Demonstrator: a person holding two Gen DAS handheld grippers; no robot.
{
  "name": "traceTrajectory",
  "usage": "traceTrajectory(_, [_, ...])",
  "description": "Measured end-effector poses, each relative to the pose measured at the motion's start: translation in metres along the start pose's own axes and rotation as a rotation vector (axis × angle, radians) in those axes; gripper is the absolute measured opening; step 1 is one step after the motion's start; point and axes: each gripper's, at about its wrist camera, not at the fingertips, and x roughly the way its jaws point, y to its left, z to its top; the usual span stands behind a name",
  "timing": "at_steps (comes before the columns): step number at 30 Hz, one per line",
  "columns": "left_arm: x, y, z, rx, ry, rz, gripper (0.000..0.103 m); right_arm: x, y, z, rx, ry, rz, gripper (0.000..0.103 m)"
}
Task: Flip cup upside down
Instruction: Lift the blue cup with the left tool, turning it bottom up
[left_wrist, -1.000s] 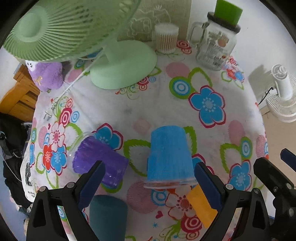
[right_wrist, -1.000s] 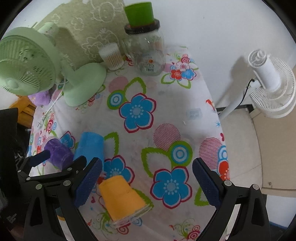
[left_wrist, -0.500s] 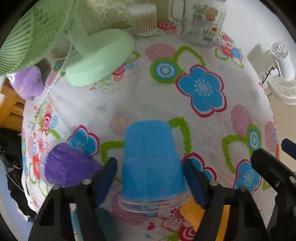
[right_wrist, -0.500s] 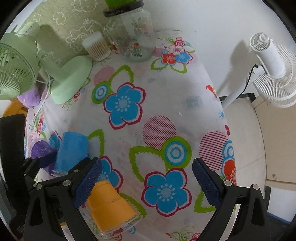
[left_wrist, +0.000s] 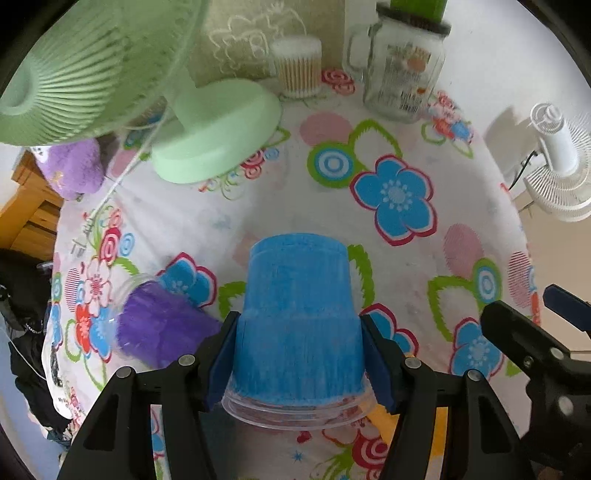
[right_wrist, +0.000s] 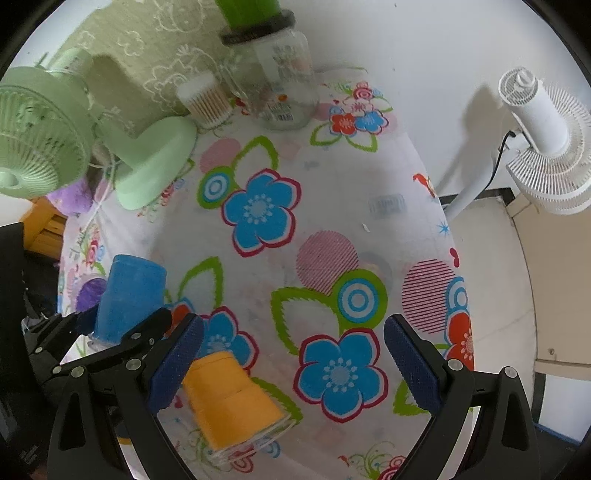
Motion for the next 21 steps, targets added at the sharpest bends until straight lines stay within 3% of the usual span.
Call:
traceTrajectory(9, [-0.045,0.008,-0.03,-0.006,-0.064,-0.01,0.065,-0.041,0.016,-0.023,-0.01,-0.049,-0.003,0.099])
traceTrajectory(21, [-0.077,0.03,-0.096,-0.038,-0.091,-0.056,0.065,-0.077,0.043,-0.087,-0.033,-0.064,-0.019,0.099])
